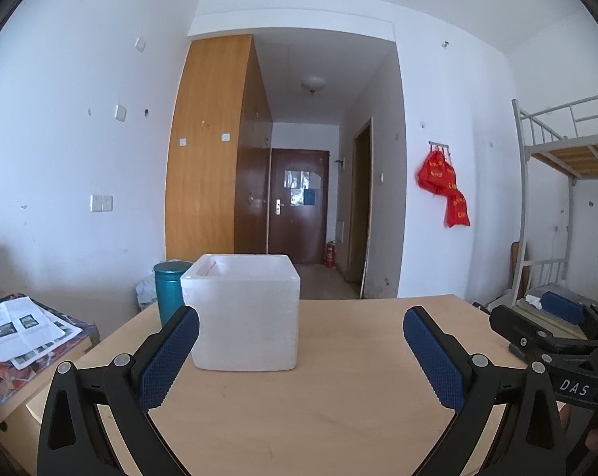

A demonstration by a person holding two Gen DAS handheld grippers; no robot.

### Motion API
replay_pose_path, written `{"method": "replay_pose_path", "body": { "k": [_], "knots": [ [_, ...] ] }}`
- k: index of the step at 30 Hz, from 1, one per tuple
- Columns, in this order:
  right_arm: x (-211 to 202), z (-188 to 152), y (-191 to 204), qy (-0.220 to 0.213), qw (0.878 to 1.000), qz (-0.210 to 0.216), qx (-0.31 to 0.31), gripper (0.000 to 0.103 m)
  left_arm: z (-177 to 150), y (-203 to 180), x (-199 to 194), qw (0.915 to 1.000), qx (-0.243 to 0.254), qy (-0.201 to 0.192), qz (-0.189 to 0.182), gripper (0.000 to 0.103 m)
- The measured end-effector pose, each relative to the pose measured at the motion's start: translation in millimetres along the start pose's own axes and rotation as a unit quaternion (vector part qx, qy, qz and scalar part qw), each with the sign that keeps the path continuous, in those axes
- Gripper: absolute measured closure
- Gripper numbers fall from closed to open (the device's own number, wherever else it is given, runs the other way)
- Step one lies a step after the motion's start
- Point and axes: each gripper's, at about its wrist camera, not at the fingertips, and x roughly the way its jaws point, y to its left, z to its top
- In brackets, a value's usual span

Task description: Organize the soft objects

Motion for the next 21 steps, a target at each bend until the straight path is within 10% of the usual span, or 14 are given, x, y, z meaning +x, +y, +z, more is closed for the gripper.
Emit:
{"method": "replay_pose_path", "body": {
  "k": [21],
  "knots": [
    [-0.5, 0.2, -2.7, 0.006, 1.000, -0.006, 0.005, 0.000, -5.0, -1.3, 10.1, 0.9998, 0.010, 0.013, 0.010, 0.000]
  ]
}}
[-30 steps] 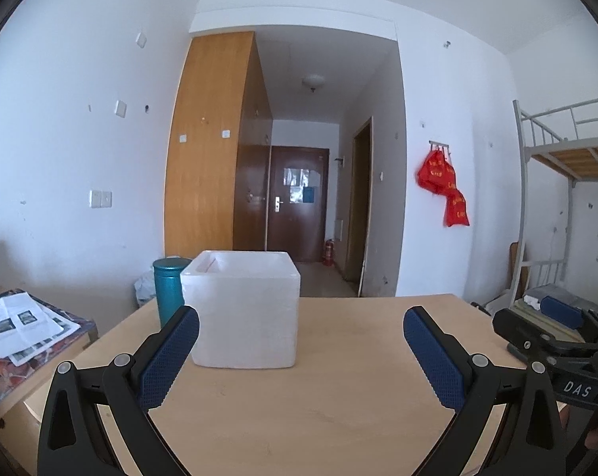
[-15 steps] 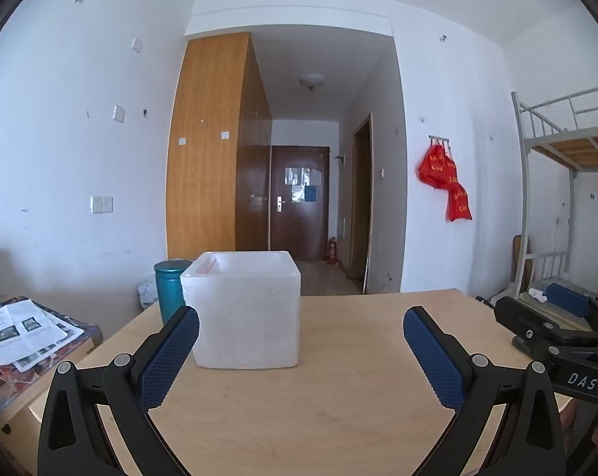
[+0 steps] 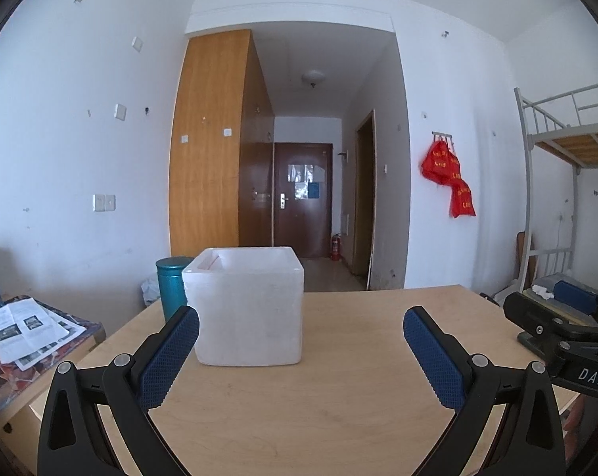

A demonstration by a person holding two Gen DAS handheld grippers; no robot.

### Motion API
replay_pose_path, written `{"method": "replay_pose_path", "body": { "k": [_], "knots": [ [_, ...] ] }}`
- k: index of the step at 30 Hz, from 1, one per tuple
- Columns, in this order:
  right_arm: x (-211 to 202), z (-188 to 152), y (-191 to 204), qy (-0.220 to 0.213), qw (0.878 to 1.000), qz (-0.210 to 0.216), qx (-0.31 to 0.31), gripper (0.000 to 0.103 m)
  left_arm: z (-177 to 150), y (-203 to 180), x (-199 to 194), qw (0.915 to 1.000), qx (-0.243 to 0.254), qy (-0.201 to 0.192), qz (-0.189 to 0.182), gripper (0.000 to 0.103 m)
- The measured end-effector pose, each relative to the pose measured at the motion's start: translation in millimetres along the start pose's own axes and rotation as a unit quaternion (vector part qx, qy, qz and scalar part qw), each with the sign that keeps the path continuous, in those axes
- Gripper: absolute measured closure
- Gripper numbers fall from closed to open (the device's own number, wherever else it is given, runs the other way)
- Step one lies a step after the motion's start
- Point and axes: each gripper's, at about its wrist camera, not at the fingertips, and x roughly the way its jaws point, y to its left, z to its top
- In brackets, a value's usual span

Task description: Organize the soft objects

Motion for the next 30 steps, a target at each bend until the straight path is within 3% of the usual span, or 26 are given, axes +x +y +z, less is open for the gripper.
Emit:
{"method": "replay_pose_path", "body": {
  "k": [30],
  "knots": [
    [-2.5, 1.8, 0.5, -0.005, 1.000, -0.001, -0.004, 0.000, 2.2, -2.2, -5.3, 1.0000, 0.007, -0.006, -0.004, 0.000]
  ]
}}
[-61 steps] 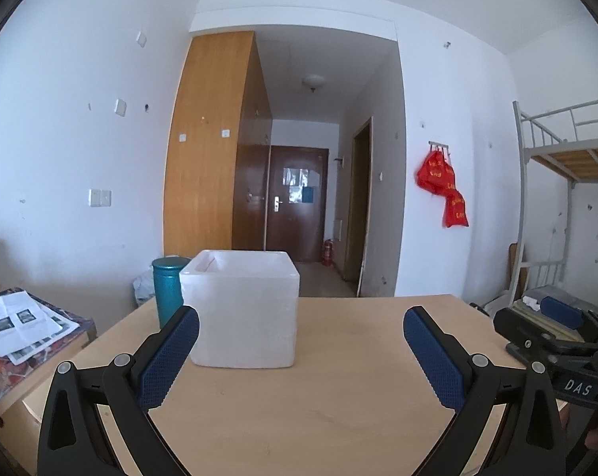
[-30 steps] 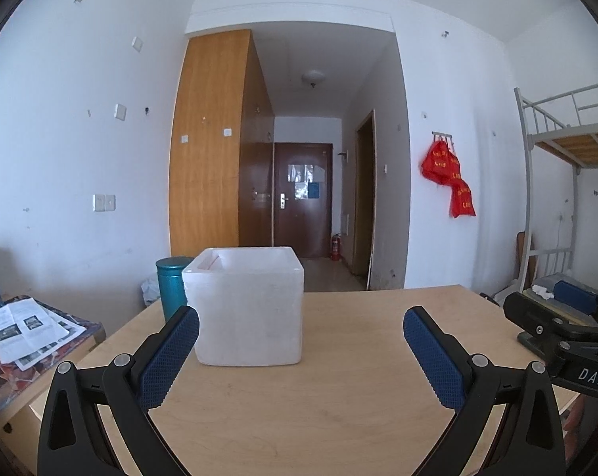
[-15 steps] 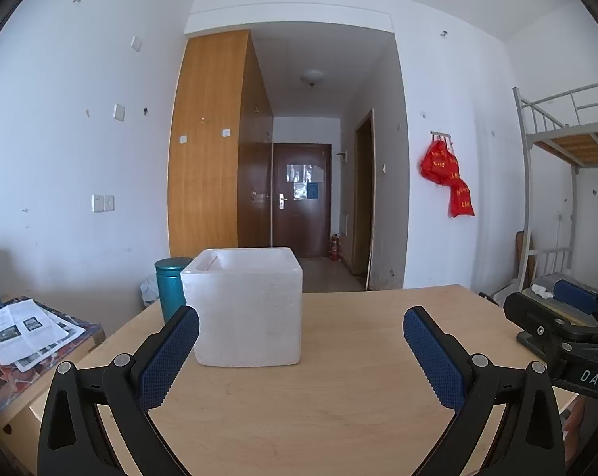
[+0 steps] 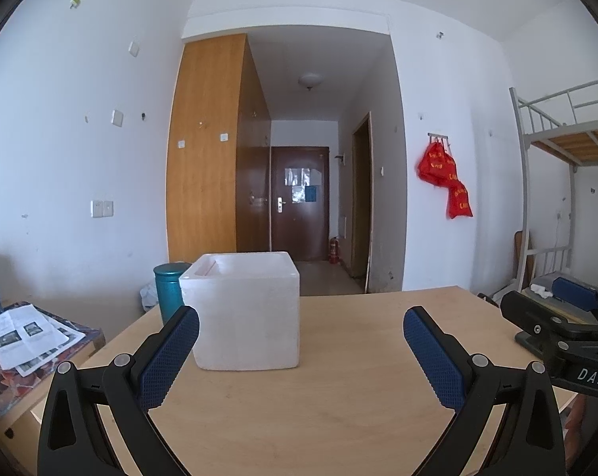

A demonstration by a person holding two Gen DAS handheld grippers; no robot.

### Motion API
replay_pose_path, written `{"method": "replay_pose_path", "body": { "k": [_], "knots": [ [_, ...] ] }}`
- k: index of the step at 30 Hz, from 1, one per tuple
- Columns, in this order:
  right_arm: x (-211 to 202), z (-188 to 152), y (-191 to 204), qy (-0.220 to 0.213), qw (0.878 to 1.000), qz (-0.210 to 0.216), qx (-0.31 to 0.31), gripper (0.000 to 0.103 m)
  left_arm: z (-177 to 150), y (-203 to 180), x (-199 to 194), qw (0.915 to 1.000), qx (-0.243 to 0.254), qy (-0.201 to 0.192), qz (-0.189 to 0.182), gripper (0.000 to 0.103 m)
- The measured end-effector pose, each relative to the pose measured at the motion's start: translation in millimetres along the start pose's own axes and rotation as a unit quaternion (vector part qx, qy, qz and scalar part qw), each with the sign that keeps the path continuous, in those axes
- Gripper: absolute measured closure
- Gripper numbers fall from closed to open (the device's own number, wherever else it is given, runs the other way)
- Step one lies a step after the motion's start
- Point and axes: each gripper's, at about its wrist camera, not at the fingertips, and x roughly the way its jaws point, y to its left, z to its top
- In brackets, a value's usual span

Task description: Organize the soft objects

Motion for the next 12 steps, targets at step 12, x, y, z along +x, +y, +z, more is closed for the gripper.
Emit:
{"method": "replay_pose_path", "body": {
  "k": [12],
  "knots": [
    [1.2, 1.7, -1.9, 0.002, 1.000, 0.000, -0.002, 0.000, 2.0, 0.2, -0.4, 1.0000, -0.003, -0.001, 0.004, 0.000]
  ]
}}
